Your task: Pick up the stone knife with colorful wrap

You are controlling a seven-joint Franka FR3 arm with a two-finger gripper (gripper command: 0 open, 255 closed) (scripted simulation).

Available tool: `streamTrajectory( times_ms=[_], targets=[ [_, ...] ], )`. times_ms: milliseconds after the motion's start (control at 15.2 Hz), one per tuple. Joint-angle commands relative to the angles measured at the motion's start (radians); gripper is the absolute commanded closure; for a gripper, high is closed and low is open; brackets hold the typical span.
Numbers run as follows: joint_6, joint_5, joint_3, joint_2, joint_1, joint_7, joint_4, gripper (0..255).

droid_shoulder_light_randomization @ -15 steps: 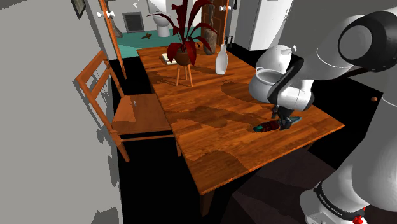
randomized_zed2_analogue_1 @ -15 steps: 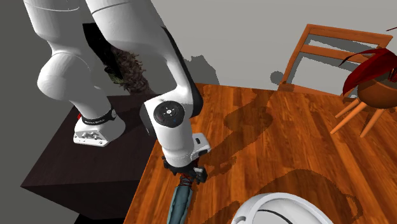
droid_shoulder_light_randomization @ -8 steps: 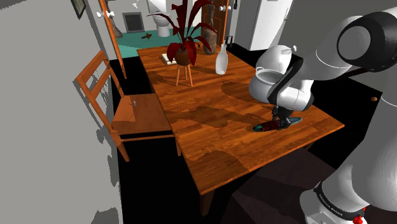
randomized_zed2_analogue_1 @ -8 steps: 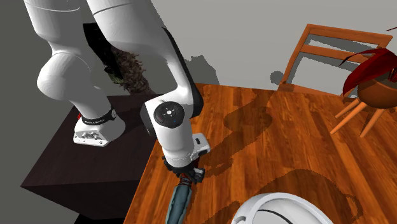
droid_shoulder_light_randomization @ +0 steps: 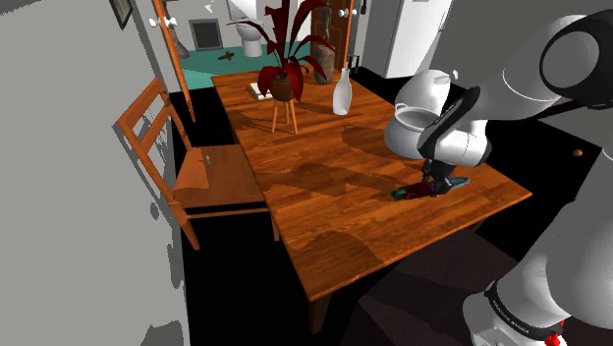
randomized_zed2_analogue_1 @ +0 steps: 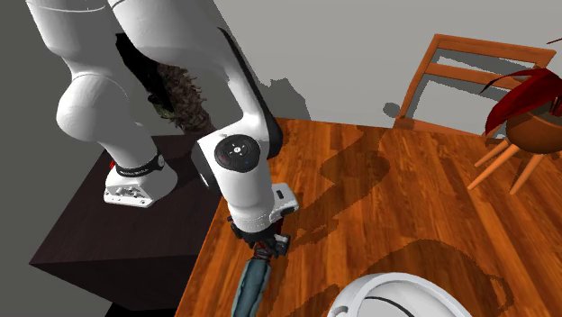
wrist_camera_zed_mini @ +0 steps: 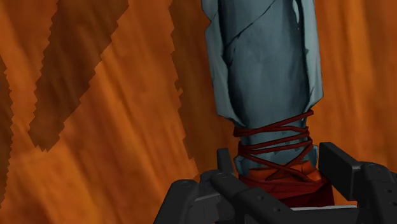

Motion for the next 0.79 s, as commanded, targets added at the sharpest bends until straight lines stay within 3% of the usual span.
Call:
streamTrajectory(
  times_ms=[0, 330, 594, 726],
  targets=[
    [-0.017, -0.078, -0.056, -0.039, 0.043, 0.058, -0.01, 255],
    [-0.068, -0.303, -0.182, -0.148, 0.128, 0.221, -0.023, 255],
    [-0.123, -0.497, -0.227, -0.248, 0.142, 0.361, -0.022, 255],
    [-0.126, -0.503, -0.22, -0.251, 0.135, 0.366, -0.022, 255]
  ],
)
